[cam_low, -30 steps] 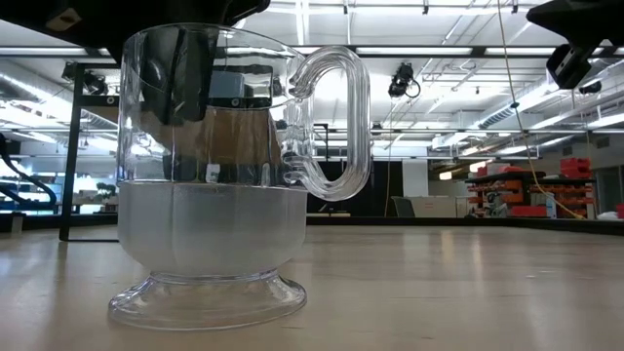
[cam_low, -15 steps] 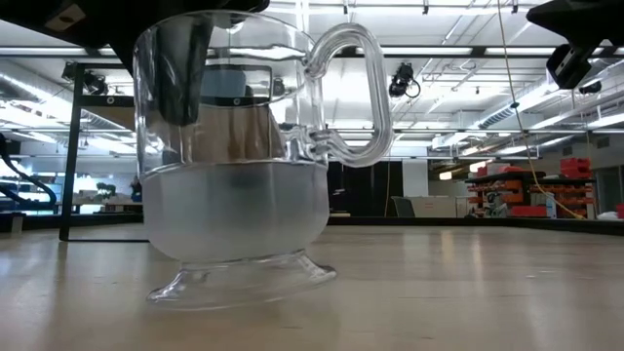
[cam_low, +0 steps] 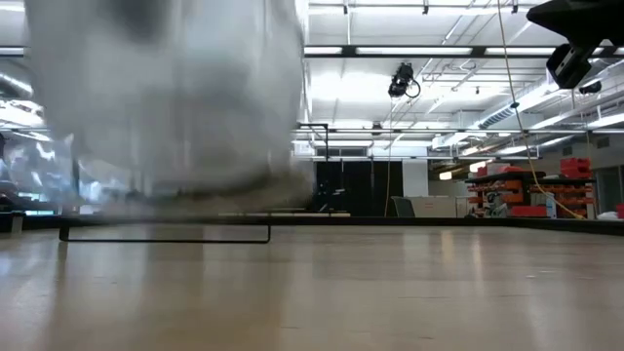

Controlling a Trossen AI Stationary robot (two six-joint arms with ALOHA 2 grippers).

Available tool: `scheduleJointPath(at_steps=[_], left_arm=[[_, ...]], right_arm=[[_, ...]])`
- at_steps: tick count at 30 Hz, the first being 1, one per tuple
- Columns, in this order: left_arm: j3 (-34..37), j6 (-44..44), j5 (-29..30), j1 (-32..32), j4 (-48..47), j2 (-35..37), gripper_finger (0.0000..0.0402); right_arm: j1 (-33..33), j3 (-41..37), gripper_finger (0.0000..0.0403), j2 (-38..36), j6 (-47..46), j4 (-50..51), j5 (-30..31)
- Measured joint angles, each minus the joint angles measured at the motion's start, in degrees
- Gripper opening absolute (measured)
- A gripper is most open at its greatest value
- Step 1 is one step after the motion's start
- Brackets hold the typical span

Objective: Stack small to large cups/mugs on shelf
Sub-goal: Put the transparent mug on the shelf

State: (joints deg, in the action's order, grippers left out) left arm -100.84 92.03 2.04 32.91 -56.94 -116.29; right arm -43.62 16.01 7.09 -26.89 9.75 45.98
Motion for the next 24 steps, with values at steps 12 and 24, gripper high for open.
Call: scheduleJointPath(at_steps=[12, 24], left_arm=[[-0.06, 6.76, -1.34, 2.38, -12.18, 12.75, 0.0005], [-0.04, 7.91, 7.62, 3.42, -11.33, 23.37, 0.0005]], right_arm=[[0.01, 0.00, 0.0016, 0.00, 0.01, 0.01, 0.00], [-0.01, 0.00, 0.0016, 0.00, 0.01, 0.03, 0.00]])
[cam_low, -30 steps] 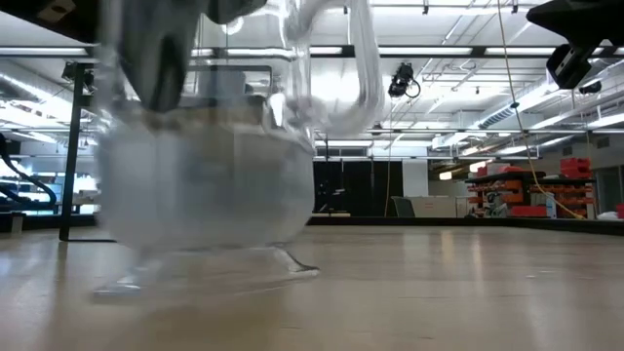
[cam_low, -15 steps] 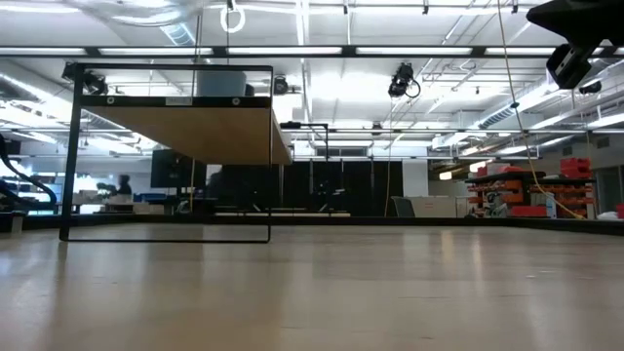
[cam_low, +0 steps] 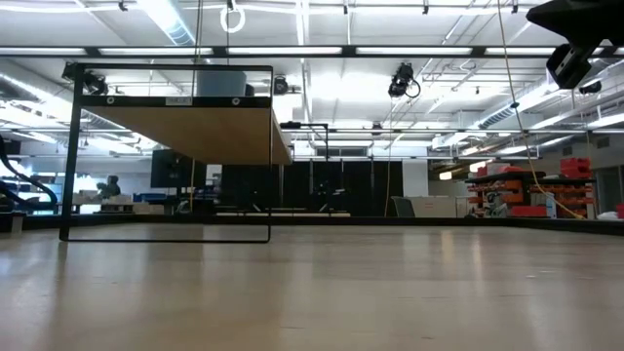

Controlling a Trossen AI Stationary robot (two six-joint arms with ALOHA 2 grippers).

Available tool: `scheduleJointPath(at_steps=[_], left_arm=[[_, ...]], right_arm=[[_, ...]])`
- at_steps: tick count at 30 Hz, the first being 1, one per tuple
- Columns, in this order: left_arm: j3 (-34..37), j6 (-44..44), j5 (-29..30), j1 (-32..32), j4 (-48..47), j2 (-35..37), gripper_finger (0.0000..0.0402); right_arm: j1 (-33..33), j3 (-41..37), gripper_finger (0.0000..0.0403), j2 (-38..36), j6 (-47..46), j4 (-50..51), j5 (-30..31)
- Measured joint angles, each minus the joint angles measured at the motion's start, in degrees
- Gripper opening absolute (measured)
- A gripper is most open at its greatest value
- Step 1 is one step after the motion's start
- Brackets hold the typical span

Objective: Stack small to large cups/mugs on shelf
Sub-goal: Put the transparent mug on the shelf

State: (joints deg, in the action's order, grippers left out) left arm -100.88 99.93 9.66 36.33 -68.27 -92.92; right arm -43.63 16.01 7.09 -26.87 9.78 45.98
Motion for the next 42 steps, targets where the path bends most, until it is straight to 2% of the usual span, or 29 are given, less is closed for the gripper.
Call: scheduleJointPath(at_steps=[7, 14, 26, 38, 42], left_arm=[[0.00, -4.51, 9.31, -2.25, -0.18, 4.71, 0.0005], [0.00, -6.54, 15.37, -5.50, -2.13, 9.12, 0.0004], [0.00, -4.58, 15.83, -14.08, -21.72, 12.11, 0.0004], [0.07, -12.03, 16.20, -23.43, -21.77, 11.64, 0.0004], [0.09, -15.00, 14.41, -25.64, -21.73, 10.39, 0.0004]], right_arm=[[0.00, 0.00, 0.0016, 0.00, 0.00, 0.00, 0.00], [0.00, 0.02, 0.0016, -0.02, 0.00, 0.00, 0.00], [0.00, 0.00, 0.0016, -0.02, 0.00, 0.00, -0.01], [0.01, 0.00, 0.0016, 0.00, 0.00, 0.00, 0.00], [0.00, 0.00, 0.0016, 0.00, 0.00, 0.00, 0.00]])
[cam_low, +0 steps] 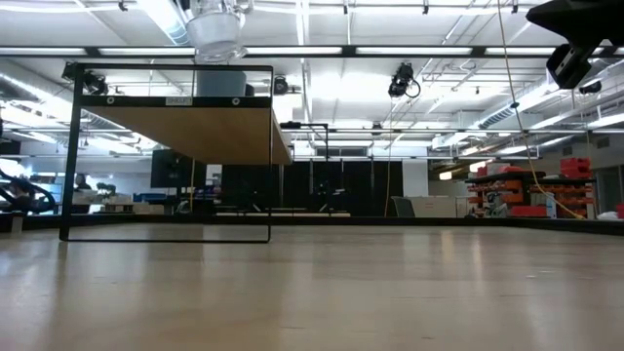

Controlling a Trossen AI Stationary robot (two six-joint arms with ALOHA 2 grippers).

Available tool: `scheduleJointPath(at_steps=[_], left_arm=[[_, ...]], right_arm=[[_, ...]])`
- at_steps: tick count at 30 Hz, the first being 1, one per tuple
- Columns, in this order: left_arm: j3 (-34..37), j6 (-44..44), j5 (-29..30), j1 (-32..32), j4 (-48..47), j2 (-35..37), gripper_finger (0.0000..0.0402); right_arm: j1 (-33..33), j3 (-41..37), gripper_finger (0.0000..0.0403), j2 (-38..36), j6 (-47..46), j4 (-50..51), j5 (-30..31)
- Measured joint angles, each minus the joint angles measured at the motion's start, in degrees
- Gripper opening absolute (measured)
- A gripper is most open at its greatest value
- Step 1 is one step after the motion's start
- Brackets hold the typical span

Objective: Stack small to large cups/mugs on shelf
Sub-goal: Put the transparent mug on the shelf

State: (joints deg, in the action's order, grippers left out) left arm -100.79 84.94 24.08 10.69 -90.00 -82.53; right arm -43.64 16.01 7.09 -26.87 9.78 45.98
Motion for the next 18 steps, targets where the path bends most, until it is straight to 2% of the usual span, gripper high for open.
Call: scheduleJointPath(at_steps=[6, 18], left_arm=[[0.02, -3.10, -2.43, -2.75, 0.00, -1.61, 0.0004], [1.08, -2.87, -4.54, -6.62, -0.02, -1.50, 0.0004]], right_arm=[[0.01, 0.00, 0.0016, -0.02, -0.01, 0.00, 0.00], [0.01, 0.00, 0.0016, -0.01, 0.00, 0.00, -0.01]])
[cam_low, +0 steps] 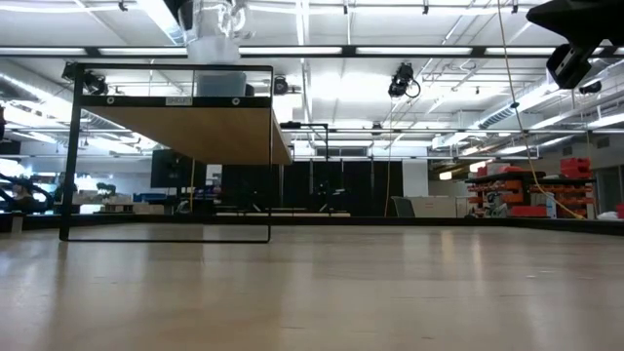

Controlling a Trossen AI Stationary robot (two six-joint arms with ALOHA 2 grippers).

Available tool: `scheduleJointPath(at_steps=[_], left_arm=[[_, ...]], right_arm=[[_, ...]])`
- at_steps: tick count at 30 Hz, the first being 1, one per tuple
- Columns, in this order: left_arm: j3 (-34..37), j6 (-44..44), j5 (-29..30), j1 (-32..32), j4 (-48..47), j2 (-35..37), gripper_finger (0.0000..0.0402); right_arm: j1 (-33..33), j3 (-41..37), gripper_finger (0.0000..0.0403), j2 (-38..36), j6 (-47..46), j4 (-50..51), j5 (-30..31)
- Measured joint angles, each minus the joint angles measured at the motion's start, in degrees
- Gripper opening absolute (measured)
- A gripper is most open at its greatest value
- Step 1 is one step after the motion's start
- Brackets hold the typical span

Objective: Stack small to large cups/mugs on shelf
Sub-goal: Put the transparent mug on the shelf

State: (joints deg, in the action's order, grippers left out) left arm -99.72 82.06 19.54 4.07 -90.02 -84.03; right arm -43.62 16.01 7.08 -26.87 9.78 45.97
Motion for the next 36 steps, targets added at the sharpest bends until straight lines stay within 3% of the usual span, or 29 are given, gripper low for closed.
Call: scheduleJointPath(at_steps=[18, 36], left_arm=[[6.43, 4.75, -3.46, 0.17, -0.13, 0.02, 0.0004], [6.48, 9.50, -5.86, -1.45, 0.02, 0.02, 0.0004]], right_arm=[[0.01, 0.00, 0.0016, -0.01, 0.00, 0.00, 0.01], [-0.01, 0.00, 0.0016, 0.01, 0.00, 0.00, -0.01]])
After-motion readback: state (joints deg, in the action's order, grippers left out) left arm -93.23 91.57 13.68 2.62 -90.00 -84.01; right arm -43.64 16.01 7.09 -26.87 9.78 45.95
